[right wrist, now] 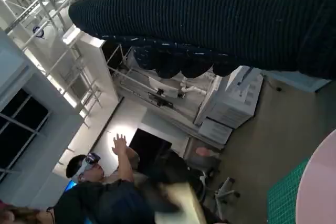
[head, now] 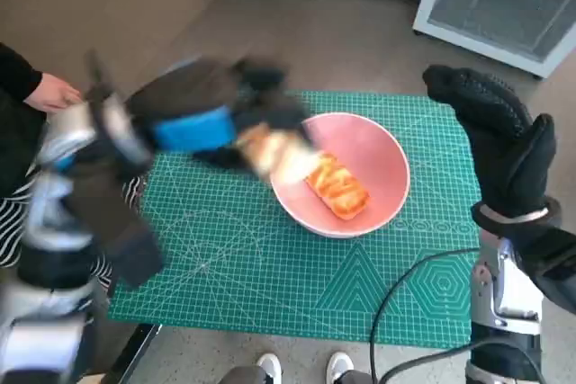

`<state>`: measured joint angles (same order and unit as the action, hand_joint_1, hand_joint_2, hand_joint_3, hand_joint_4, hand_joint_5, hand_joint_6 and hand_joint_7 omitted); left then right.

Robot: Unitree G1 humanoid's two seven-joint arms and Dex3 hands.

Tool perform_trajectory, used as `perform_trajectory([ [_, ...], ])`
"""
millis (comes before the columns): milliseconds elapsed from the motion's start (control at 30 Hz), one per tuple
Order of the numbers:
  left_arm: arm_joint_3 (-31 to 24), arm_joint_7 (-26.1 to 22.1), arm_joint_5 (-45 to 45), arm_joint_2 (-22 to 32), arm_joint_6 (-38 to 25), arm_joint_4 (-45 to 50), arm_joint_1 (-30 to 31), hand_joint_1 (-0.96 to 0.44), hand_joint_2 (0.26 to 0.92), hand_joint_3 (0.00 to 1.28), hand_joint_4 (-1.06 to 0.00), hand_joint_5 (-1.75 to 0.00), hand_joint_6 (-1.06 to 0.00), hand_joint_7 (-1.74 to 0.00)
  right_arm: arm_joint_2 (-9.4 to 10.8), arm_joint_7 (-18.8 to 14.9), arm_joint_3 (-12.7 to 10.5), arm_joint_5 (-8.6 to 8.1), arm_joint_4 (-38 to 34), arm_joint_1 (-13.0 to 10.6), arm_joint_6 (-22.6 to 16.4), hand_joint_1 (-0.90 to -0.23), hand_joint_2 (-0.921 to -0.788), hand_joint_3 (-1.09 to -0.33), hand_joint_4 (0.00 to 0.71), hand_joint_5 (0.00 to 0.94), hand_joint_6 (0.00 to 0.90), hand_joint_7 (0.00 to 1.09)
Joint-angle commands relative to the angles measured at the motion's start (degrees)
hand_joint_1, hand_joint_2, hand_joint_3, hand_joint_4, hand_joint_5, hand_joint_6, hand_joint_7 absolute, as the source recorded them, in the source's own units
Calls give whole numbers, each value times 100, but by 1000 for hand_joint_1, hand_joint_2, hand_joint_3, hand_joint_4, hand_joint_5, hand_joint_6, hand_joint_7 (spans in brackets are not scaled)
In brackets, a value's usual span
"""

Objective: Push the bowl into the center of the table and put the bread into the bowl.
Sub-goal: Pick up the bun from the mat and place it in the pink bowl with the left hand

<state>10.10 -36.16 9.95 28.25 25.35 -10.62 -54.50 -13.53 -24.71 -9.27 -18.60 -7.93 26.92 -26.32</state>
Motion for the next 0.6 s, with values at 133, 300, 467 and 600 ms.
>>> perform_trajectory([
  [133, 532, 263, 588, -607, 196, -1250, -833, 1, 920, 87, -629, -1176, -642, -1207, 0, 27, -18, 102, -41, -176, -17, -694, -921, -665, 136, 1, 59, 446],
  [300, 812, 548, 974, -916, 584, -2135, -1233, 1, 917, 97, -617, -1239, -646, -1157, -23, 60, -48, 142, 6, -239, -19, -689, -921, -665, 137, 1, 60, 446],
  [467, 1034, 766, 1279, -1200, 731, -2845, -1521, 1, 895, 111, -658, -1302, -681, -1019, -61, 91, -81, 162, 55, -272, 15, -687, -921, -670, 136, 0, 60, 445],
  [600, 1209, 889, 1535, -1386, 630, -3195, -1661, 1, 884, 120, -693, -1281, -679, -1007, -86, 118, -105, 169, 100, -300, 41, -687, -921, -672, 134, 0, 60, 444],
])
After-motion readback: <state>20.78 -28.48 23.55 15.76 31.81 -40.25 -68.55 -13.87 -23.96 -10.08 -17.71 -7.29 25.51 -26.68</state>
